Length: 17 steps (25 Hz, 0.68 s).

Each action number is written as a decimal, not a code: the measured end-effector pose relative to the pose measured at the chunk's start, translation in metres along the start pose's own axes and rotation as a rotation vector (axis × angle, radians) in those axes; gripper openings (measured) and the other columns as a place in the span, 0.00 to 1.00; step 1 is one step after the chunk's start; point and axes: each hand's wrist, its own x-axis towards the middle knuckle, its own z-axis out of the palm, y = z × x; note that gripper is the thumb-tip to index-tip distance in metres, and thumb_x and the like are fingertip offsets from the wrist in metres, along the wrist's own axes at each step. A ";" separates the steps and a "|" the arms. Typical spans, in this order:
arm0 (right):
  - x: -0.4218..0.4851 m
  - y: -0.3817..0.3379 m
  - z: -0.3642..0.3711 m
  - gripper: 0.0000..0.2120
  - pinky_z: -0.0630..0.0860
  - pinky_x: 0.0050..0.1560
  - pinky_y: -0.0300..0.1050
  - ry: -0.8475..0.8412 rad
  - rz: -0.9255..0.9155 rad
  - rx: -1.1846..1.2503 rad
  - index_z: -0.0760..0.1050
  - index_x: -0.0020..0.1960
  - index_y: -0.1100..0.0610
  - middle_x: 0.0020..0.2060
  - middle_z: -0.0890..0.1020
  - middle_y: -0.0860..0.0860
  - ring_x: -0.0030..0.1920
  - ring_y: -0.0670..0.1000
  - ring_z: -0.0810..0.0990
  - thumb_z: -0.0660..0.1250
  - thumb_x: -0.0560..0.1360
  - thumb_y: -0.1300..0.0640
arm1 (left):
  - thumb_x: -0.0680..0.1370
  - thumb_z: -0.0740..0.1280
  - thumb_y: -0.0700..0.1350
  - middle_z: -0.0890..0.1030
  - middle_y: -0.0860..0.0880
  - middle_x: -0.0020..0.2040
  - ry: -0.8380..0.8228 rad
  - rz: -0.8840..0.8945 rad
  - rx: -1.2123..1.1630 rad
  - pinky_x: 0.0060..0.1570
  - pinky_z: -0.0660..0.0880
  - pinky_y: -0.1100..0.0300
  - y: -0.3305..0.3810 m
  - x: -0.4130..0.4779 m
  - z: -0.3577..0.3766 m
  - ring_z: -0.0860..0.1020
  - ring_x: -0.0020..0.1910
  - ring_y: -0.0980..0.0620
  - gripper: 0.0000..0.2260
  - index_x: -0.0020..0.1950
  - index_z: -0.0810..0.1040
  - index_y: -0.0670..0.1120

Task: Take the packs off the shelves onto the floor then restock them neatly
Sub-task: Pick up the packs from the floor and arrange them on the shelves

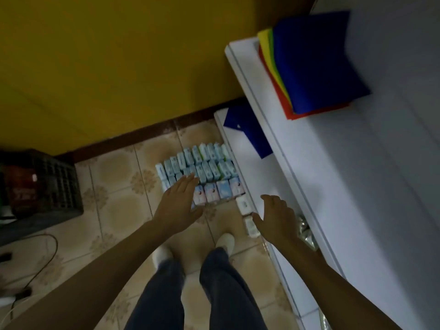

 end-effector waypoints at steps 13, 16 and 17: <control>0.151 0.100 0.365 0.21 0.73 0.57 0.49 -0.495 0.599 0.223 0.70 0.65 0.54 0.60 0.78 0.54 0.60 0.57 0.76 0.64 0.77 0.44 | 0.79 0.61 0.57 0.73 0.44 0.68 -0.696 -0.307 -0.296 0.64 0.66 0.58 -0.133 0.159 0.358 0.72 0.66 0.46 0.25 0.70 0.68 0.43; 0.200 0.127 0.445 0.21 0.76 0.55 0.52 -0.431 0.605 0.161 0.70 0.62 0.59 0.56 0.80 0.58 0.57 0.59 0.79 0.65 0.77 0.46 | 0.79 0.63 0.55 0.72 0.46 0.67 -0.684 -0.327 -0.347 0.62 0.64 0.59 -0.140 0.223 0.444 0.70 0.67 0.47 0.22 0.69 0.68 0.44; 0.213 0.136 0.471 0.23 0.77 0.54 0.53 -0.392 0.614 0.137 0.69 0.62 0.61 0.55 0.80 0.58 0.55 0.60 0.79 0.65 0.76 0.44 | 0.79 0.64 0.54 0.74 0.46 0.65 -0.664 -0.319 -0.355 0.59 0.65 0.59 -0.138 0.243 0.473 0.72 0.65 0.47 0.21 0.67 0.69 0.44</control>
